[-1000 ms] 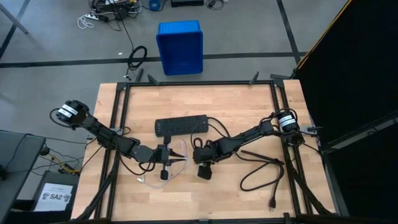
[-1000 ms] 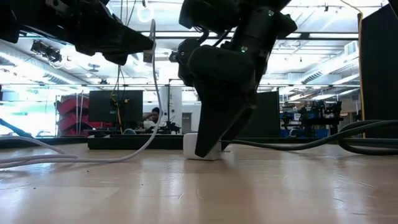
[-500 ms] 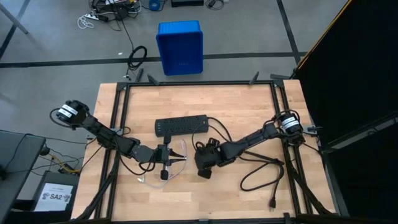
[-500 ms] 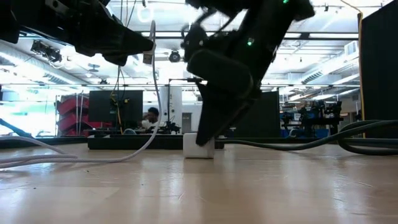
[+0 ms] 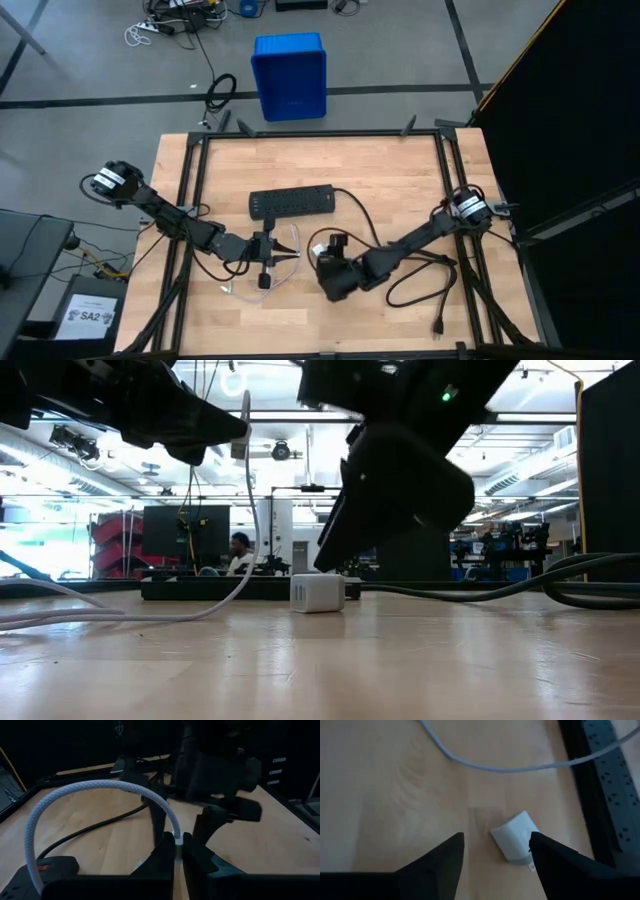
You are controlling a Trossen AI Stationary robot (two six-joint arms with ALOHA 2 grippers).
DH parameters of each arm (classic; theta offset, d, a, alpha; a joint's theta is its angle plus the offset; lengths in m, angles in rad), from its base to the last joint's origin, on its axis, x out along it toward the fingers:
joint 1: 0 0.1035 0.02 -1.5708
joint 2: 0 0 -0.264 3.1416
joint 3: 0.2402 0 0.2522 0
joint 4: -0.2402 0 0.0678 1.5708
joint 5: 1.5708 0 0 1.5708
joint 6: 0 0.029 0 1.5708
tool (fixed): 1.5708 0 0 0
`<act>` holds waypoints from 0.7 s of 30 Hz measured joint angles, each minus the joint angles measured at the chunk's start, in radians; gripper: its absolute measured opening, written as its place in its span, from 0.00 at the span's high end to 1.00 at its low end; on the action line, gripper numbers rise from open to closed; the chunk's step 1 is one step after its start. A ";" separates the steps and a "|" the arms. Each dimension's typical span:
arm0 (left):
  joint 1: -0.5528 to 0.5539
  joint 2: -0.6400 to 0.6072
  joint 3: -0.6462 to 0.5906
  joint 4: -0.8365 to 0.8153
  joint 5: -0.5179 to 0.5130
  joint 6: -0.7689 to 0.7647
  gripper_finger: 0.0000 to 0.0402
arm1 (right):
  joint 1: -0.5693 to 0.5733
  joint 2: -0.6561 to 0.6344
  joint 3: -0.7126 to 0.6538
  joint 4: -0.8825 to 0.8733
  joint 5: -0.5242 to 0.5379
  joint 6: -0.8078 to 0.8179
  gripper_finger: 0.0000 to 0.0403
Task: Insert USB
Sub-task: Insert the charger cable into the charger adapter
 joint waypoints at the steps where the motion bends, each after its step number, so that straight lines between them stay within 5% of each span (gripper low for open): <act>1: 0.000 0.000 0.000 0.001 0.000 0.000 1.00 | -0.013 0.000 0.000 -0.004 -0.024 -0.019 0.51; 7: 0.000 0.000 0.000 0.004 0.000 0.000 1.00 | -0.110 0.000 0.000 -0.008 -0.207 -0.088 0.51; 21: 0.000 0.000 0.000 -0.017 0.000 -0.001 1.00 | -0.177 0.001 0.000 -0.015 -0.276 -0.203 0.49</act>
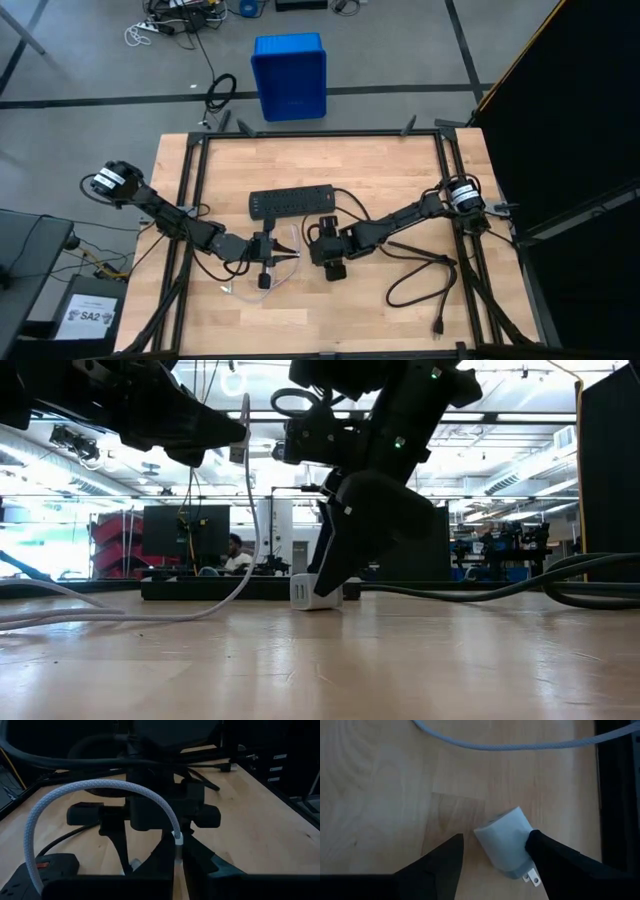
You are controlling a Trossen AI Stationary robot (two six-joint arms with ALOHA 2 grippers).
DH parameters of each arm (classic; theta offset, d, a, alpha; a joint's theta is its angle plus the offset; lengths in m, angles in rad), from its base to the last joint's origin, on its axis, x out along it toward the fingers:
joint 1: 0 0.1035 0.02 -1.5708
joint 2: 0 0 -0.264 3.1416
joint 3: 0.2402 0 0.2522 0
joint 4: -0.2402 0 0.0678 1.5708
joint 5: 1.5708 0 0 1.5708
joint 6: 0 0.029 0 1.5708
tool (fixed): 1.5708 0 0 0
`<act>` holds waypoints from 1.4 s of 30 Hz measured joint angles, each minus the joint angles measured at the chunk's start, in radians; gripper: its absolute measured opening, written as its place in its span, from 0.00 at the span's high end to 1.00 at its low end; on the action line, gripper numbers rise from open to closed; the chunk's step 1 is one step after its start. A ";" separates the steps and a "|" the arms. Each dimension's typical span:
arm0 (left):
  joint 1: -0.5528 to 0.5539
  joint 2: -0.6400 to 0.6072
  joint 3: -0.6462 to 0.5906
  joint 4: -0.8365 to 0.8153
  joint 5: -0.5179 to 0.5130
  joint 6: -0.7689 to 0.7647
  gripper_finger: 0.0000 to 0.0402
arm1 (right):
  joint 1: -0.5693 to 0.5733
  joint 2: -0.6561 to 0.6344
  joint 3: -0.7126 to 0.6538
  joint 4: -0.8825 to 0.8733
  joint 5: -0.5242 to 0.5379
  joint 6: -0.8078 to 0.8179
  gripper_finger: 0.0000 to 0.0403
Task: Insert USB
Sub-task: Insert the charger cable into the charger adapter
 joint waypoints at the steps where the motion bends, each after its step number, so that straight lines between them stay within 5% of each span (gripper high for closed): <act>1: 0.000 0.000 0.000 0.000 0.000 0.000 1.00 | -0.001 0.000 0.000 0.004 -0.006 -0.005 0.49; 16: 0.000 0.000 0.000 0.000 0.000 -0.004 1.00 | -0.038 0.003 -0.055 0.095 -0.102 -0.015 0.50; 31: 0.000 0.000 0.000 -0.001 0.000 -0.007 1.00 | -0.048 0.003 -0.014 0.080 -0.079 -0.030 0.51; 36: 0.000 0.000 0.000 -0.002 0.000 -0.007 1.00 | -0.026 -0.001 0.063 0.002 -0.068 -0.056 0.50; 42: 0.000 0.000 0.000 -0.002 0.000 -0.007 1.00 | -0.001 -0.001 0.120 -0.245 0.062 -0.126 0.49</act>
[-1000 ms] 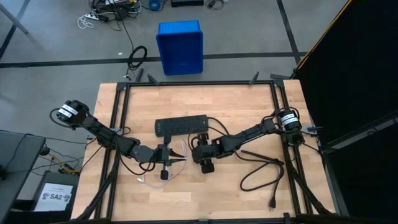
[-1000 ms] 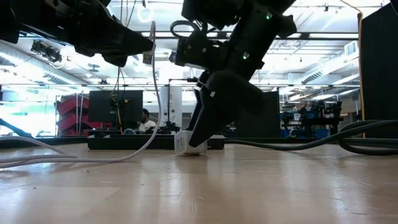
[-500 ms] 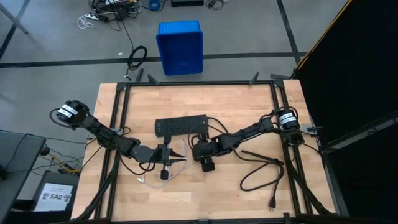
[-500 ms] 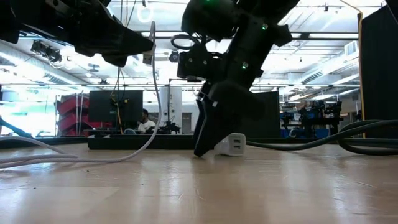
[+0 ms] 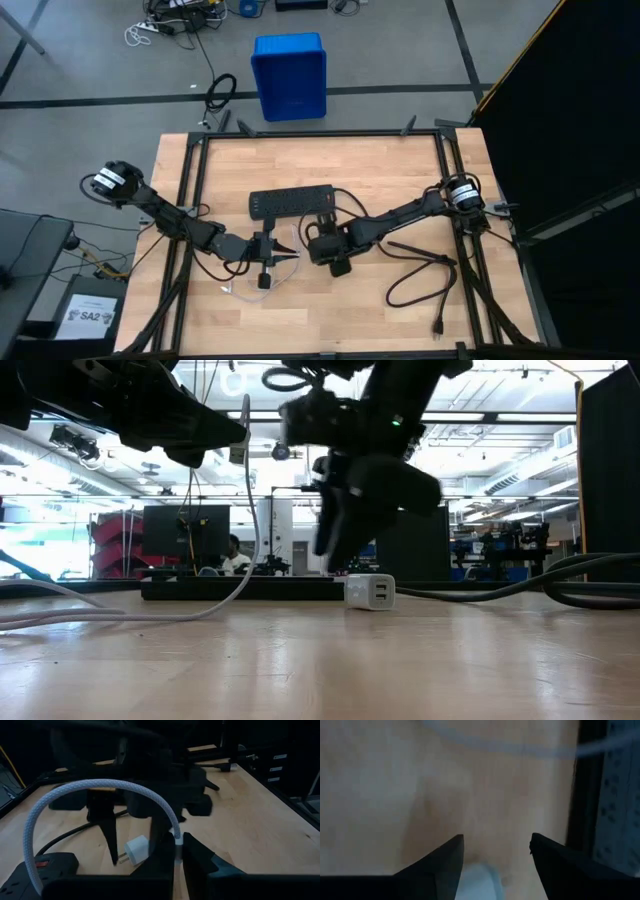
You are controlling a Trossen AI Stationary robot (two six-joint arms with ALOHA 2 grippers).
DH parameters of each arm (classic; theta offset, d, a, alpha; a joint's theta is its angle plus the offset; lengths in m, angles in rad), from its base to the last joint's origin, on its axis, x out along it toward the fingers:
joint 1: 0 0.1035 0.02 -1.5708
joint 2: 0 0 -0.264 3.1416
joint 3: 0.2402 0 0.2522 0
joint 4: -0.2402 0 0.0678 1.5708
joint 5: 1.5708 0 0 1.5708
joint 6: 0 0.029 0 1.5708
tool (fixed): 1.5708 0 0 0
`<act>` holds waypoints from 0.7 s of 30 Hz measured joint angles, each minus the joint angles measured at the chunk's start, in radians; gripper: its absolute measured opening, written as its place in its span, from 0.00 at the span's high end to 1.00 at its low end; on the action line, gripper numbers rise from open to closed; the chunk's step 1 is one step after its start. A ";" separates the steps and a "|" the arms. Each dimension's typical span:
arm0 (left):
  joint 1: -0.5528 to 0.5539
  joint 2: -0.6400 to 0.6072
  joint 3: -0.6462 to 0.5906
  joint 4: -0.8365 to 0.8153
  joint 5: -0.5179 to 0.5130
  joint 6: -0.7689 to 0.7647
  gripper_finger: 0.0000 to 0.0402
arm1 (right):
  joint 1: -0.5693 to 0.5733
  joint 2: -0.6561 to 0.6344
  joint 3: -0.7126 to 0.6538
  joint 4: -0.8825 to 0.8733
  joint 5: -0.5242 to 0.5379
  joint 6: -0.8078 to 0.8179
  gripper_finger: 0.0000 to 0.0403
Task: Insert USB
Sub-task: Insert the charger cable into the charger adapter
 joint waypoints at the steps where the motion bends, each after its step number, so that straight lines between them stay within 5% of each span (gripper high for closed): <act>1: 0.000 0.000 0.000 0.000 0.000 0.000 1.00 | 0.000 0.000 0.008 -0.046 0.007 -0.002 0.49; 7: 0.000 0.000 0.000 0.000 0.000 0.000 1.00 | 0.001 0.000 0.060 -0.232 0.059 0.038 0.50; 21: 0.006 0.000 0.000 0.032 -0.014 -0.127 1.00 | -0.025 0.001 -0.041 -0.272 0.061 0.148 0.51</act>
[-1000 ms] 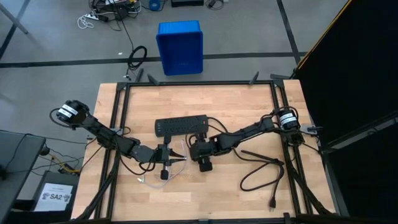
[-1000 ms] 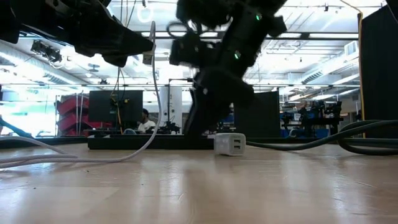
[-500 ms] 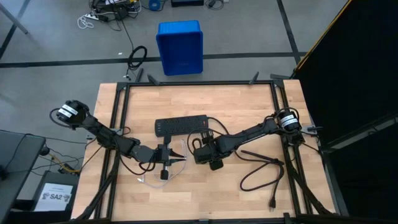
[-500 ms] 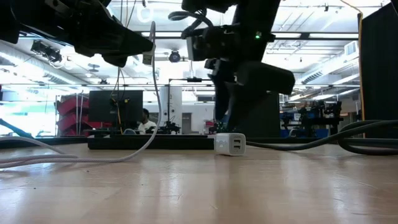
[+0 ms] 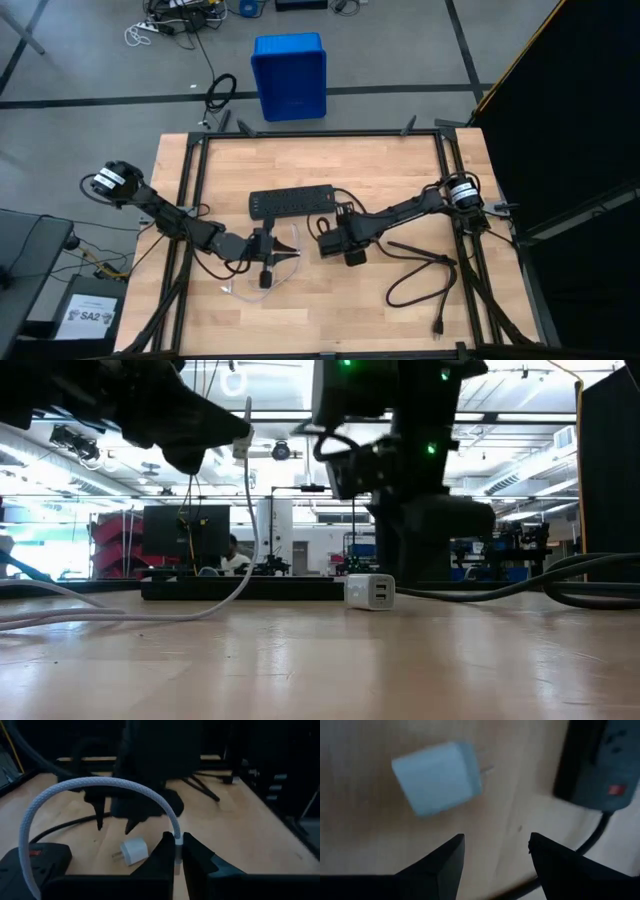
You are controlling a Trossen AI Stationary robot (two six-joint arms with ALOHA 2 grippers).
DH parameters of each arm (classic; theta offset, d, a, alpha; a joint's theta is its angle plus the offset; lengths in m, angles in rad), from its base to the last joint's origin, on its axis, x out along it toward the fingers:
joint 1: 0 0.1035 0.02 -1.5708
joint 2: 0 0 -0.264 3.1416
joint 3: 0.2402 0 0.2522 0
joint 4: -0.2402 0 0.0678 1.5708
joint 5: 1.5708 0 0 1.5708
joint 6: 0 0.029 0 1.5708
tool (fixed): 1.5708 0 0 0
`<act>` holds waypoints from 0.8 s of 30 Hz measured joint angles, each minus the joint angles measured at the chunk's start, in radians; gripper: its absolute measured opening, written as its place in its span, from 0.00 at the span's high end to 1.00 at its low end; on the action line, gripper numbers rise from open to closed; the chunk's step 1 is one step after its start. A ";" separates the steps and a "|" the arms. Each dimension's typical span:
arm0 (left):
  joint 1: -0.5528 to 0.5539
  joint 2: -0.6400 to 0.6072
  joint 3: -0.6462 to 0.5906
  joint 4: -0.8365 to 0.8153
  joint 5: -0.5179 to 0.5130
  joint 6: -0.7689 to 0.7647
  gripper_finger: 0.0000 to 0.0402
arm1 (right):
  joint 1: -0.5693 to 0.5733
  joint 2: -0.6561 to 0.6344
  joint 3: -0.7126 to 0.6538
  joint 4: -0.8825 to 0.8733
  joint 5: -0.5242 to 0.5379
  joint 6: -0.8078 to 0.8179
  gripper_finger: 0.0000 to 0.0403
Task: Insert USB
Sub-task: Insert the charger cable into the charger adapter
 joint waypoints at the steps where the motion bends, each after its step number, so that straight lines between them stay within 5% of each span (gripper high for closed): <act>1: 0.000 0.000 0.000 0.005 -0.001 0.000 1.00 | -0.001 0.000 -0.008 0.015 -0.002 0.008 0.51; 15: -0.001 0.000 0.000 0.005 -0.001 0.007 1.00 | 0.044 0.000 -0.033 0.227 -0.023 0.183 0.50; 24: -0.001 0.000 0.000 0.004 -0.001 0.007 1.00 | 0.066 0.000 -0.033 0.284 -0.048 0.106 0.49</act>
